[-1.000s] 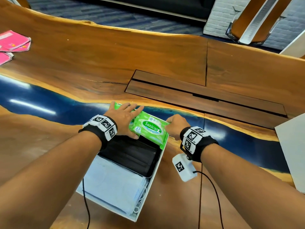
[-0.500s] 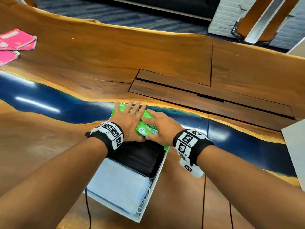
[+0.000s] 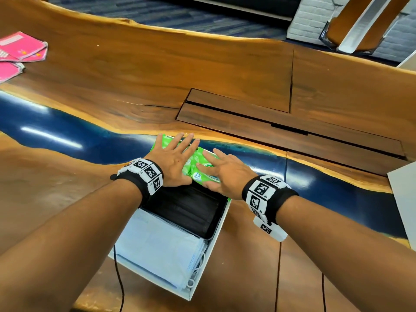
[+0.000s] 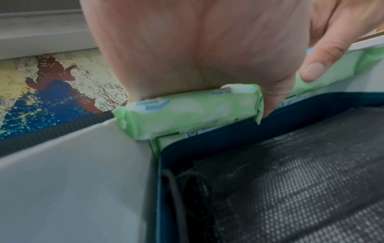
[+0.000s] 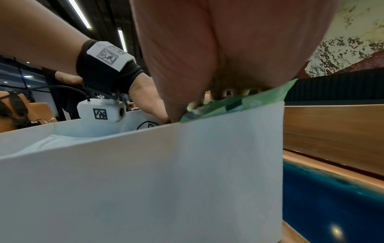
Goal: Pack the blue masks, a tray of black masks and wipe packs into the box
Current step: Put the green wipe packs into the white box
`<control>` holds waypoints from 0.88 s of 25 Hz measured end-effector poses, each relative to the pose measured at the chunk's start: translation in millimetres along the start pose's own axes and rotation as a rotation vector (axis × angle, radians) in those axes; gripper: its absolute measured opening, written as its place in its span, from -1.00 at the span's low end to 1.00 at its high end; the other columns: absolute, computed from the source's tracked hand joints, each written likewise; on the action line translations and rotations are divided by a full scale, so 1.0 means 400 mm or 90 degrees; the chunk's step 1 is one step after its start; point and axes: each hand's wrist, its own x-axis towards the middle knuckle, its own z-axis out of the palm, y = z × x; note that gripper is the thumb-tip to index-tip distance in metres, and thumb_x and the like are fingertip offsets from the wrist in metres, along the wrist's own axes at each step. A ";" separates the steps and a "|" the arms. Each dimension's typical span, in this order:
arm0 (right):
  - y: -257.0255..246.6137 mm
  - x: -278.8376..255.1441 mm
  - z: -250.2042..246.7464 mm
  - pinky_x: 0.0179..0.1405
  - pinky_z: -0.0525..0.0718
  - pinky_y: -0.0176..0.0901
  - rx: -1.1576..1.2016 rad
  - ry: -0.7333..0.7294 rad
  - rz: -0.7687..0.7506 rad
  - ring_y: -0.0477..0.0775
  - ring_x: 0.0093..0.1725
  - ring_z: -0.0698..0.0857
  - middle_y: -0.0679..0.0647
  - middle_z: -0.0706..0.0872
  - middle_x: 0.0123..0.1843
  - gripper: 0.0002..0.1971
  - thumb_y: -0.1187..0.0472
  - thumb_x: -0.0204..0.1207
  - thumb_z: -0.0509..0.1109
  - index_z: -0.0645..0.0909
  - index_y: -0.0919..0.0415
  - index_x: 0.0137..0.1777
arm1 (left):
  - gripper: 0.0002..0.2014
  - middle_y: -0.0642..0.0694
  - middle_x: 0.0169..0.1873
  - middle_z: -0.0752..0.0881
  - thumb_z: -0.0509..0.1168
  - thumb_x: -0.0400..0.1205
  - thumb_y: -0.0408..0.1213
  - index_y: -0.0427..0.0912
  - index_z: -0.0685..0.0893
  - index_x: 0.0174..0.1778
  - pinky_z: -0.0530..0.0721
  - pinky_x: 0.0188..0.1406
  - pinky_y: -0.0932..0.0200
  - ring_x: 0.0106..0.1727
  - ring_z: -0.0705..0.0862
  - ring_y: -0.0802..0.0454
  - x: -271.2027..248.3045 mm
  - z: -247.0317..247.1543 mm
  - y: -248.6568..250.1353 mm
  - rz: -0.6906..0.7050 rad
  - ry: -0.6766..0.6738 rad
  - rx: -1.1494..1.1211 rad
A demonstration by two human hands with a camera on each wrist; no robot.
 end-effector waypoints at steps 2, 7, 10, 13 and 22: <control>0.000 -0.004 0.001 0.69 -0.06 0.23 -0.009 -0.008 0.004 0.07 0.74 -0.20 -0.09 -0.11 0.77 -0.45 -0.19 0.71 0.05 0.12 -0.21 0.68 | 0.03 -0.01 0.69 -0.39 0.09 0.50 0.32 0.04 -0.44 0.66 -0.16 0.59 -0.50 0.71 -0.35 -0.04 0.002 0.003 -0.009 0.009 -0.011 -0.021; 0.002 -0.005 0.002 0.69 -0.05 0.25 -0.020 -0.022 -0.001 0.10 0.73 -0.22 -0.07 -0.11 0.77 -0.45 -0.18 0.72 0.02 0.08 -0.20 0.69 | -0.07 -0.03 0.69 -0.38 0.06 0.57 0.25 0.09 -0.40 0.68 -0.23 0.61 -0.44 0.71 -0.36 -0.01 0.006 0.005 -0.024 0.030 -0.007 -0.067; 0.002 -0.004 0.005 0.67 0.05 0.27 -0.035 -0.017 -0.004 0.15 0.74 -0.18 -0.03 -0.09 0.77 -0.44 -0.18 0.72 0.01 0.07 -0.18 0.70 | -0.11 -0.03 0.69 -0.37 0.05 0.60 0.23 0.12 -0.39 0.68 -0.24 0.62 -0.41 0.71 -0.35 -0.01 0.007 0.012 -0.026 0.027 0.006 -0.080; -0.004 -0.007 0.002 0.64 0.14 0.25 -0.076 -0.019 -0.001 0.20 0.73 -0.11 0.00 -0.08 0.77 -0.42 -0.18 0.72 -0.01 0.02 -0.14 0.71 | -0.08 -0.06 0.69 -0.39 0.05 0.58 0.29 0.12 -0.42 0.66 -0.22 0.63 -0.39 0.71 -0.35 -0.02 0.006 0.012 -0.023 0.010 0.014 -0.061; -0.054 -0.005 0.034 0.63 -0.03 0.41 -0.170 0.020 0.062 0.31 0.72 -0.17 0.06 -0.17 0.77 -0.21 -0.35 0.63 -0.09 -0.22 0.02 0.72 | 0.25 -0.20 0.67 -0.42 0.25 0.44 0.42 -0.15 -0.52 0.62 -0.09 0.59 -0.50 0.72 -0.31 -0.12 0.012 0.013 0.006 -0.024 0.014 0.123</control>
